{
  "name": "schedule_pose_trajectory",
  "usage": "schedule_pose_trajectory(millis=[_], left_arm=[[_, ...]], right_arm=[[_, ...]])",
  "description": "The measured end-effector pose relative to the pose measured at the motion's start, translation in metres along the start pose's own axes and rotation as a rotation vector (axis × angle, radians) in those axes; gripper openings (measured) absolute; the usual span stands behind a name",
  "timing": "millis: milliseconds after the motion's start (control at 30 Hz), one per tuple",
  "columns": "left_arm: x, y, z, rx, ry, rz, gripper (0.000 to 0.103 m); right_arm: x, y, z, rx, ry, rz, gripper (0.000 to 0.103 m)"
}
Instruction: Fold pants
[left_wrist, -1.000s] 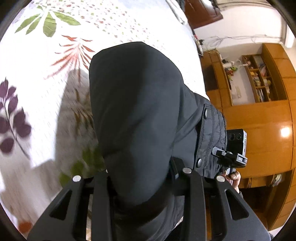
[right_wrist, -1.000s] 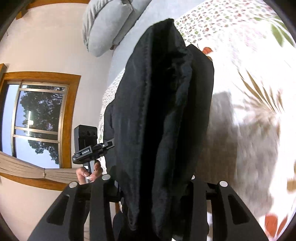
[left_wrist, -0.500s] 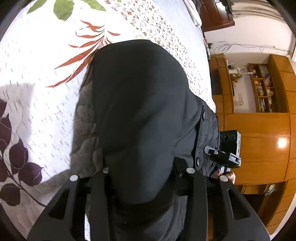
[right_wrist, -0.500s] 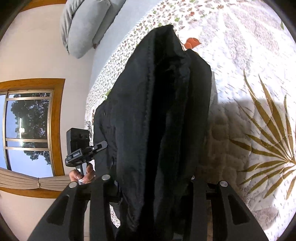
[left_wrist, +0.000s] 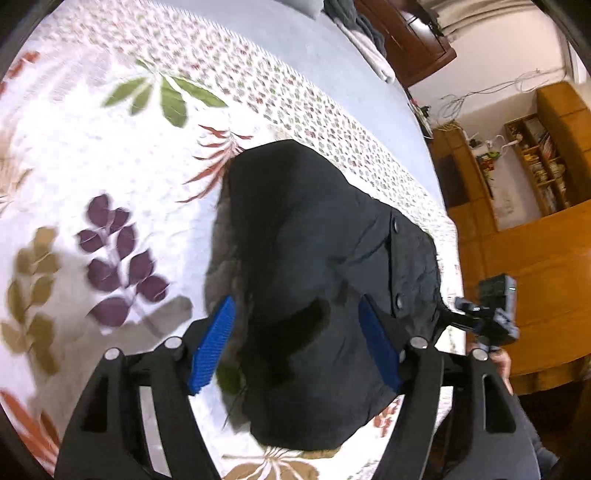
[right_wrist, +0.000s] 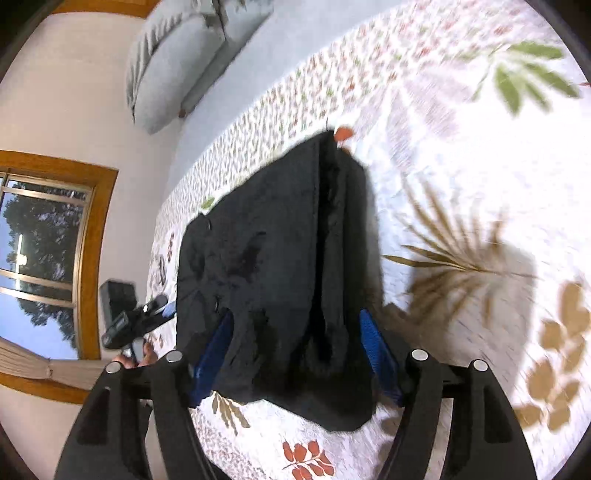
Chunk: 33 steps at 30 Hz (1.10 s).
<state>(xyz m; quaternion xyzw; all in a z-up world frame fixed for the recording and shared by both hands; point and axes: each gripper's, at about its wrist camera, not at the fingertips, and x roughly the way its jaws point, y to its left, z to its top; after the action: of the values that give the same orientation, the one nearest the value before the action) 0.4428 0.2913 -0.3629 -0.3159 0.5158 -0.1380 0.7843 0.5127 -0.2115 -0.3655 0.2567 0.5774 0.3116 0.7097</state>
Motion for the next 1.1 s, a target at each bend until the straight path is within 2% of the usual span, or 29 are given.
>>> schedule_pose_trajectory(millis=[100,233,333,500,667,767,900,1100], left_arm=[[0.014,-0.004,-0.013,0.017,0.037,0.085,0.071],[0.029,0.01,-0.018,-0.033,0.052,0.075,0.074],[0.033,0.018,-0.021,-0.053,0.052,0.063,0.076],[0.026,0.016,-0.025,-0.059,0.005,0.031,0.074],[-0.006,0.006,-0.035,-0.047,-0.131,0.039,0.075],[-0.033,-0.01,-0.047,-0.024,-0.204,0.049,0.081],[-0.072,-0.053,-0.076,0.073,-0.275,0.088,0.09],[-0.133,-0.121,-0.142,0.224,-0.349,0.193,0.093]], right_arm=[[0.008,0.012,-0.01,-0.035,-0.004,-0.08,0.073],[0.028,0.015,-0.016,-0.048,0.021,-0.181,0.073],[0.036,0.009,-0.015,-0.033,0.032,-0.19,0.076],[0.038,0.001,-0.013,-0.006,0.005,-0.138,0.079],[-0.001,0.013,-0.024,-0.013,-0.095,-0.101,0.079],[-0.024,0.02,-0.038,-0.026,-0.138,-0.111,0.08],[-0.055,0.042,-0.071,-0.052,-0.199,-0.154,0.086],[-0.111,0.098,-0.149,-0.085,-0.289,-0.138,0.096]])
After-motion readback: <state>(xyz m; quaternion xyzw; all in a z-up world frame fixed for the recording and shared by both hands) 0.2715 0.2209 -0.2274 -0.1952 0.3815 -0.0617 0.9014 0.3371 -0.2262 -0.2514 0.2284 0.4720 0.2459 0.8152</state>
